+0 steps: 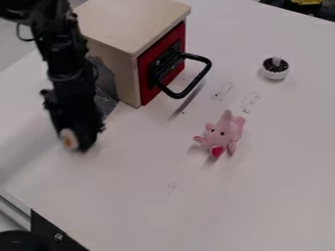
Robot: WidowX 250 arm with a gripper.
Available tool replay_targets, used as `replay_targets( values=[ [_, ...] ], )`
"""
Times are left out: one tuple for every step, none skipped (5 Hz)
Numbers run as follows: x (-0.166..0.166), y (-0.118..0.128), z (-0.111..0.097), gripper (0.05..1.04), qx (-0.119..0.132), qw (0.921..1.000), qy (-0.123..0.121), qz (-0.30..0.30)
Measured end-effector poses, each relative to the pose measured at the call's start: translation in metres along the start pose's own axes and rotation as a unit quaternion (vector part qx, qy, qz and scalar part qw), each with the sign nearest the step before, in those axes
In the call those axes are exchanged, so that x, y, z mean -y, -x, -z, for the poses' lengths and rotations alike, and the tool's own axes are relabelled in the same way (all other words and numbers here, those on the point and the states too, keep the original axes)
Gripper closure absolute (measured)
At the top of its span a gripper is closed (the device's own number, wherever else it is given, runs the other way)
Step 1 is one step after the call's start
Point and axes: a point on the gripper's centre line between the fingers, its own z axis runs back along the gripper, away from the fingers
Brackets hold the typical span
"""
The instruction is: Put the sushi on top of the drawer
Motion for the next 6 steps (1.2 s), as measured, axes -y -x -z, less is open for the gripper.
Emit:
replay_targets(
  values=[
    [-0.002,0.003,-0.051,0.600,0.031,0.9990,0.012,-0.028],
    [-0.011,-0.019,-0.099,0.603,0.061,0.9970,0.014,-0.045],
    [-0.025,-0.054,-0.137,0.603,0.087,0.9943,0.003,-0.061],
    [-0.026,-0.097,-0.145,0.604,0.096,0.9933,-0.001,-0.064],
    [-0.022,-0.135,-0.138,0.554,0.081,0.9951,-0.016,-0.054],
    [-0.015,-0.154,-0.128,0.242,0.066,0.9964,-0.021,-0.048]
  ],
)
